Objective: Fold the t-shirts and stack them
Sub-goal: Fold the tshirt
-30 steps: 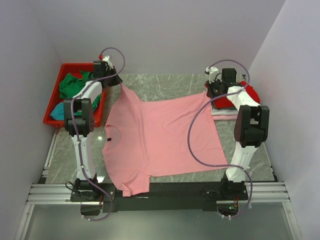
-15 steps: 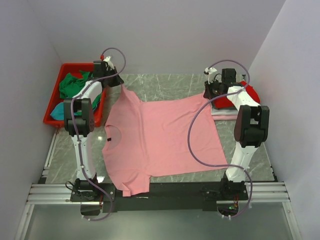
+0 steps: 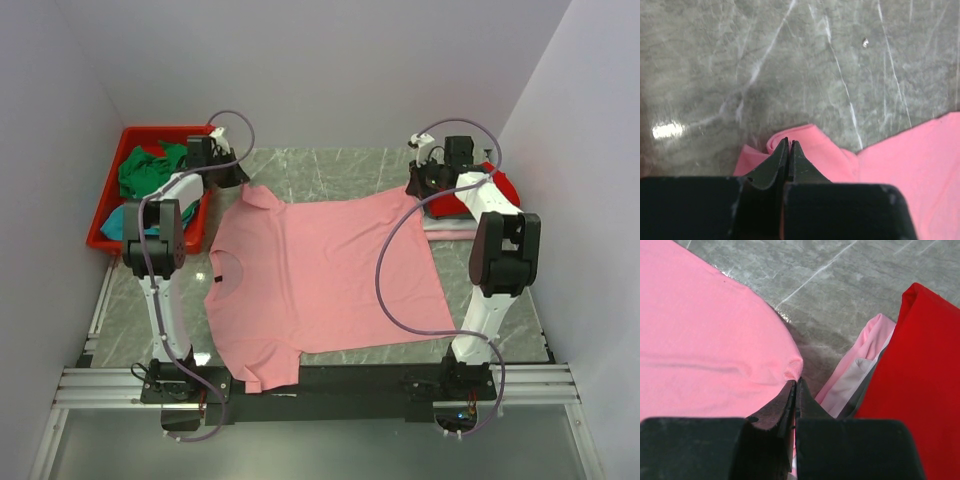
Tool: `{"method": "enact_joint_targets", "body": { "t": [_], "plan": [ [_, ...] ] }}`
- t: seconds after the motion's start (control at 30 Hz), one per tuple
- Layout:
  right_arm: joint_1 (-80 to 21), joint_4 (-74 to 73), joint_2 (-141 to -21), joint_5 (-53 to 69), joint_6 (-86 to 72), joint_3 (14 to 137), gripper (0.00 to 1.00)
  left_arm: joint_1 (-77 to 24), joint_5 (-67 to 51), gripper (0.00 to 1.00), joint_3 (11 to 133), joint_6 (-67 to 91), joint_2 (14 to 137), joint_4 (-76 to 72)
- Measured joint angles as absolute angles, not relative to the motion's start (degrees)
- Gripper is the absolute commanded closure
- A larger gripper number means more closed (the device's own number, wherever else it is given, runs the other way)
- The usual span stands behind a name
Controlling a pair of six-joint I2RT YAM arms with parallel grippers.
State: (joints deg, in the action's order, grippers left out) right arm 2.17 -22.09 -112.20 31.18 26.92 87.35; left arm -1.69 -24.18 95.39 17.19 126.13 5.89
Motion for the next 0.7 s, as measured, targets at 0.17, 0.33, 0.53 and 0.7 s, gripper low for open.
{"method": "enact_joint_targets", "body": {
  "t": [0.17, 0.33, 0.53, 0.7],
  "plan": [
    [2.2, -22.1, -111.2, 31.7, 26.9, 86.8, 1.0, -1.7, -24.9, 0.99, 88.7, 16.3, 119.6, 2.5],
    [2.2, -22.2, -110.1, 32.5, 27.1, 86.1, 1.0, -1.7, -25.7, 0.99, 84.9, 15.7, 114.6, -0.5],
    [2.7, -22.2, -109.5, 32.8, 27.3, 85.7, 1.0, -1.7, -26.2, 0.99, 81.0, 15.2, 111.4, -1.9],
    [3.8, -22.4, -108.7, 33.9, 27.8, 84.6, 1.0, -1.7, -26.3, 0.99, 78.8, 14.5, 109.5, -1.3]
  ]
}}
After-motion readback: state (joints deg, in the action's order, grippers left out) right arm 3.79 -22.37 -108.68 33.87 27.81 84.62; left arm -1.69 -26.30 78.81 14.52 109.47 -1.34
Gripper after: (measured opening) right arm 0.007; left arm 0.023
